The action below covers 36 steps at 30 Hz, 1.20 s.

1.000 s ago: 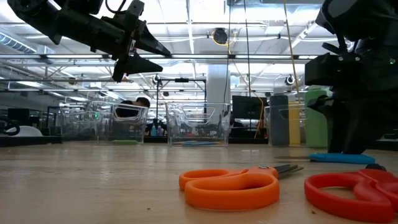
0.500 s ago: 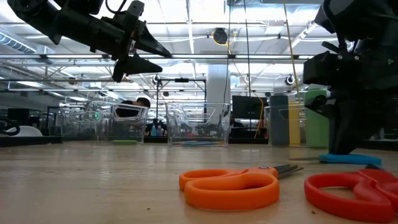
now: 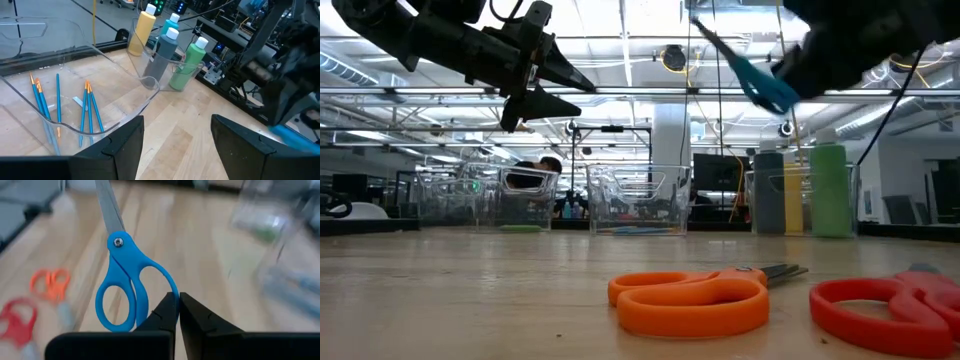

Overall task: Pick & Place Paint Supplies
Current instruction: Put the blue scissors into the left transparent bin

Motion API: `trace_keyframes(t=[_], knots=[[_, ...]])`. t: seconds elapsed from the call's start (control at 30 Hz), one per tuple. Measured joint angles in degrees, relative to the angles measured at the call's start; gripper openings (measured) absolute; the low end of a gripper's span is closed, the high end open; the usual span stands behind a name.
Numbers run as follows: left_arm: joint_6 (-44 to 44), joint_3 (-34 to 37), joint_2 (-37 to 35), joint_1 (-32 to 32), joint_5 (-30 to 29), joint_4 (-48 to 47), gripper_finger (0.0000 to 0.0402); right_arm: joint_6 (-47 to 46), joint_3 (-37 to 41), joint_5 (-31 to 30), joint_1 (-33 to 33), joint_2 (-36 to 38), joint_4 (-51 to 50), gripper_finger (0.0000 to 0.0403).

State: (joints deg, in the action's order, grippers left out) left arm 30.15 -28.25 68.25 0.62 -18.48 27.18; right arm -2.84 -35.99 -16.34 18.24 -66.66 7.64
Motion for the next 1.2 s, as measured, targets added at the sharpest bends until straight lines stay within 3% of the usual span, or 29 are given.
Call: trace_keyframes(t=[0.1,0.17,0.47,0.57,0.67,0.93,1.0,1.2], knots=[[0.02,0.00,0.00,0.00,0.03,0.00,0.0239,4.04,-0.04,1.00,-2.26,0.21,5.04,0.0001],[0.04,0.00,0.00,-0.02,0.25,0.02,0.0239,5.30,-0.04,4.87,-4.86,0.00,7.94,0.0001],[0.08,0.00,0.00,-0.02,0.28,0.05,0.0239,3.29,-0.05,36.10,-16.59,-2.59,17.33,0.0000],[-0.34,0.00,0.00,-0.02,0.00,0.07,0.0239,2.88,-0.07,41.31,-17.09,-4.94,22.33,0.0000],[-0.46,0.00,0.00,-0.01,-0.99,0.07,0.0239,2.51,-0.09,42.27,-16.61,-7.24,27.69,0.0000],[-0.38,0.00,0.00,-0.02,-1.09,0.04,0.0239,-0.52,-0.11,46.42,-16.67,-9.12,28.88,0.0000],[0.38,0.00,0.00,0.00,-1.09,0.04,0.0239,-1.77,-0.11,50.76,-16.70,-9.12,28.34,0.0000],[0.20,0.00,0.00,-0.02,-1.01,0.04,0.0239,-2.52,-0.11,71.49,-16.25,-9.12,30.20,0.0000]])
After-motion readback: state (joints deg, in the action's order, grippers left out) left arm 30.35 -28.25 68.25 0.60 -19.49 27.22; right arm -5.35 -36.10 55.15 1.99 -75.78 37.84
